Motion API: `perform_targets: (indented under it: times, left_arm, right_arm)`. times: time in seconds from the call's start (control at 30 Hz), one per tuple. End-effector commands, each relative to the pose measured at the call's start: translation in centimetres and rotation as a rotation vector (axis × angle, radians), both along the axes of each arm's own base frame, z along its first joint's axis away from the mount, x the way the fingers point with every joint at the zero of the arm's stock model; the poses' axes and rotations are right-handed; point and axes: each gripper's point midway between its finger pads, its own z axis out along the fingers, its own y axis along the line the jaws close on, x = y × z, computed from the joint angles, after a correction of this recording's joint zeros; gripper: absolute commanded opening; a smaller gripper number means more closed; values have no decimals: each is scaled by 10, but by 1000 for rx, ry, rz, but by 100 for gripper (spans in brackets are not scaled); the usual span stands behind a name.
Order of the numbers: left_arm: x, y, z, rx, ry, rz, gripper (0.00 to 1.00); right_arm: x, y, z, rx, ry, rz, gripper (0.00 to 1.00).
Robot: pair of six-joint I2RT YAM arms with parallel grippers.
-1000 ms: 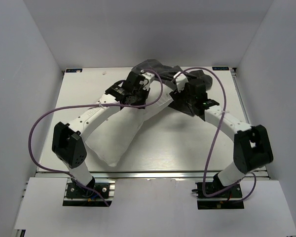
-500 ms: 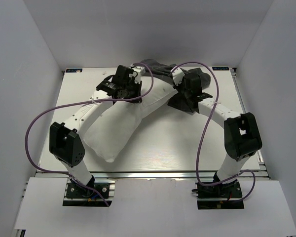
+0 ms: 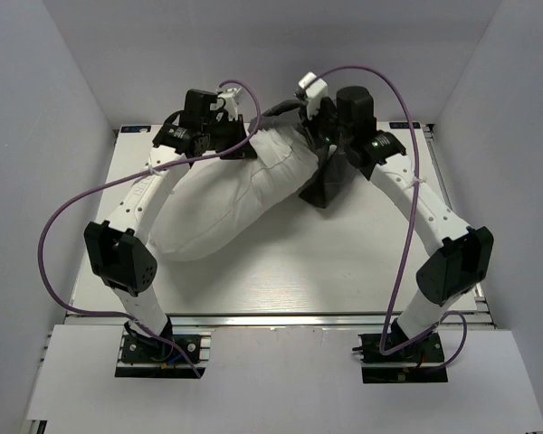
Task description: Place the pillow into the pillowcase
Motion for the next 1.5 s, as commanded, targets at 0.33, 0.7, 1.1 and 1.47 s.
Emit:
perform_targets:
  times: [0.33, 0.7, 1.1, 1.47]
  left_arm:
    - [-29, -6, 150, -452, -209, -148, 0]
    - [-6, 3, 105, -630, -67, -83, 0]
    - [8, -1, 96, -608, -37, -91, 0]
    - [12, -3, 100, -645, -57, -107, 0]
  right_arm:
    - [112, -33, 60, 65, -84, -305, 0]
    - [-16, 32, -24, -65, 77, 108, 0]
    - [18, 70, 125, 208, -171, 4, 0]
    - [-99, 144, 57, 191, 170, 360, 0]
